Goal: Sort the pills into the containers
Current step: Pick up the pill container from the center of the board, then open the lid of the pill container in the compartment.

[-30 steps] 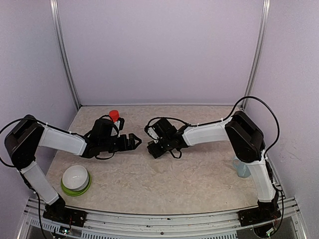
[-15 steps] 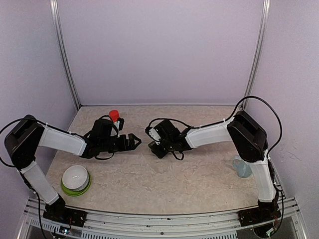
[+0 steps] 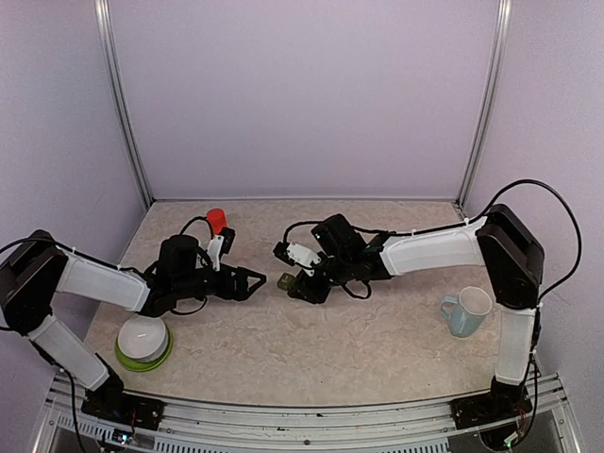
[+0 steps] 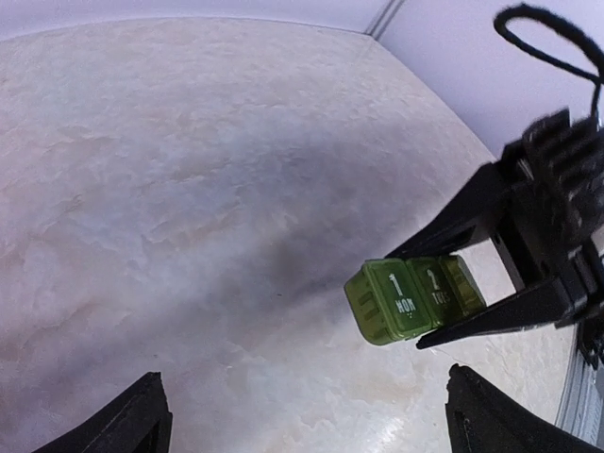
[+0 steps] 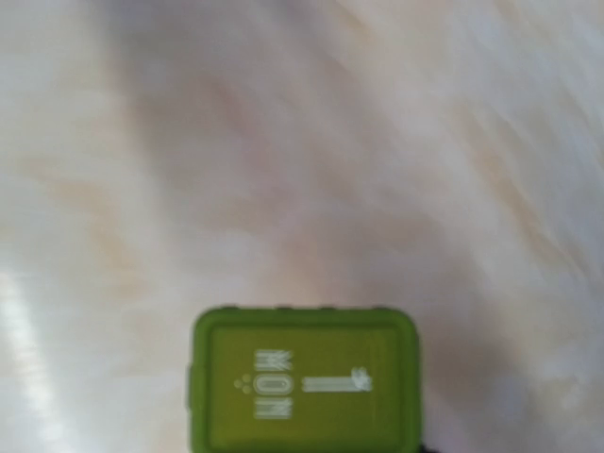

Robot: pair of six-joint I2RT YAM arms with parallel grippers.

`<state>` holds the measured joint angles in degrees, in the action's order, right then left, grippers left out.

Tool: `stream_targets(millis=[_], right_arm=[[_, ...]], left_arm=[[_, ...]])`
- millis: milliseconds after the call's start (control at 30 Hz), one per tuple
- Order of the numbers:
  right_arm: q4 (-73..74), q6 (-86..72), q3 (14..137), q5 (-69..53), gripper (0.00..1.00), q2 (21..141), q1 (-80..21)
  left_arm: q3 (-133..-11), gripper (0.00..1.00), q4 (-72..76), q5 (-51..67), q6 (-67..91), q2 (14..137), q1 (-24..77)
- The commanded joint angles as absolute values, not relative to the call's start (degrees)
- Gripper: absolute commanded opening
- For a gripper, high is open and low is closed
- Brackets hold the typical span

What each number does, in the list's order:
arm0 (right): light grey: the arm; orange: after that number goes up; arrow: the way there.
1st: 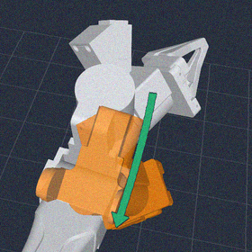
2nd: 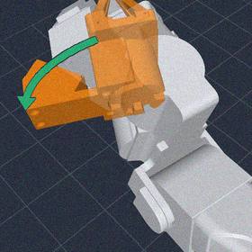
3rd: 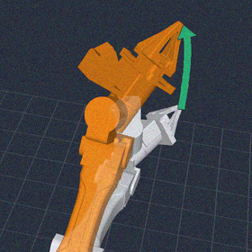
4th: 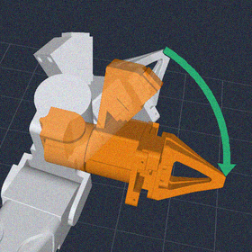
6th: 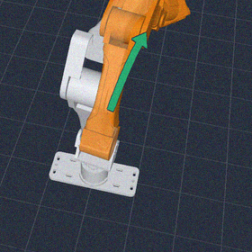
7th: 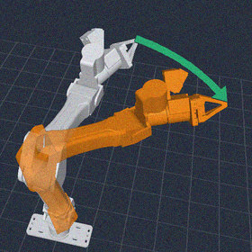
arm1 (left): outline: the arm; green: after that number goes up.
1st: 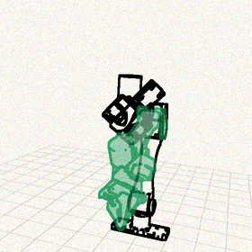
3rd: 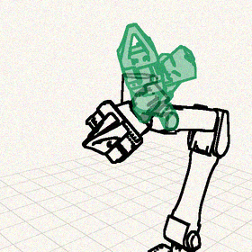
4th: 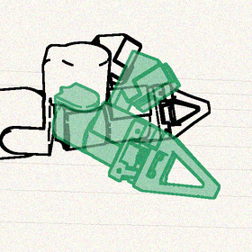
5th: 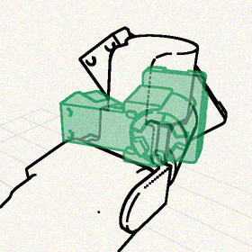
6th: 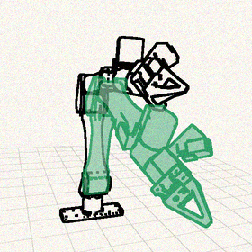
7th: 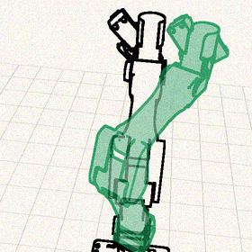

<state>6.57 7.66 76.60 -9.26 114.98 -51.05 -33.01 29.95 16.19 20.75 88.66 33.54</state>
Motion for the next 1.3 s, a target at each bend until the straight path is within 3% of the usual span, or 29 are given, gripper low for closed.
stream_targets(millis=[0,433,833,1267], right_arm=[[8.35,12.75,75.11,-20.46,0.42,109.70,-50.84],[14.06,20.23,74.46,-34.55,0.41,106.23,-50.81],[14.28,22.64,73.74,-38.89,0.40,104.24,-50.19],[15.72,23.77,74.35,-42.04,0.40,104.15,-50.01]], left_arm=[[-29.65,0.99,39.45,22.11,10.96,85.36,36.37],[-27.30,0.99,36.61,26.14,-5.97,76.18,38.94],[-29.08,0.98,35.18,37.82,-13.56,77.90,38.98],[-34.22,0.92,26.85,37.95,-19.76,82.01,41.72]])
